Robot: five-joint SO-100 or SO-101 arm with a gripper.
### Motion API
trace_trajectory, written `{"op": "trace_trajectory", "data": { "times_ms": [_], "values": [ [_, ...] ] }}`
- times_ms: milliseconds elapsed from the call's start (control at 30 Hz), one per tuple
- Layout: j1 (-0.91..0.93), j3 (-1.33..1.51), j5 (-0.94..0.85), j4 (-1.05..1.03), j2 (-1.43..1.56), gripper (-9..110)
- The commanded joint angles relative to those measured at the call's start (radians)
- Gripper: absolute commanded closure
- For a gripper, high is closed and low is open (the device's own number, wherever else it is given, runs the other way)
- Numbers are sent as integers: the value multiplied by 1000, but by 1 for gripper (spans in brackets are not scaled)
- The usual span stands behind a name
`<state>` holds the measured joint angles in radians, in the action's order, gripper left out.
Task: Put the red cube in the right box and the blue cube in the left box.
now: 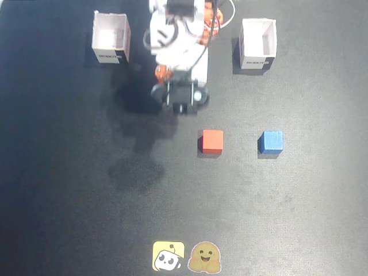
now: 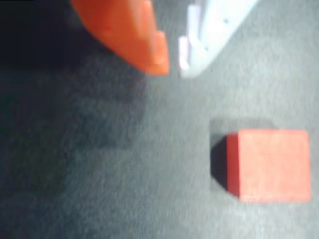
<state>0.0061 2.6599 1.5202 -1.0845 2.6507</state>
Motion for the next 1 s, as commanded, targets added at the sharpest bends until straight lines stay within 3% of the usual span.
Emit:
{"op": "trace_trajectory", "data": {
  "times_ms": [0,267,967],
  "values": [
    [-38,-60,37,63,-38,101],
    [-141,-123,167,144,-210,96],
    [-278,-193,304,373,-538,81]
  ]
}}
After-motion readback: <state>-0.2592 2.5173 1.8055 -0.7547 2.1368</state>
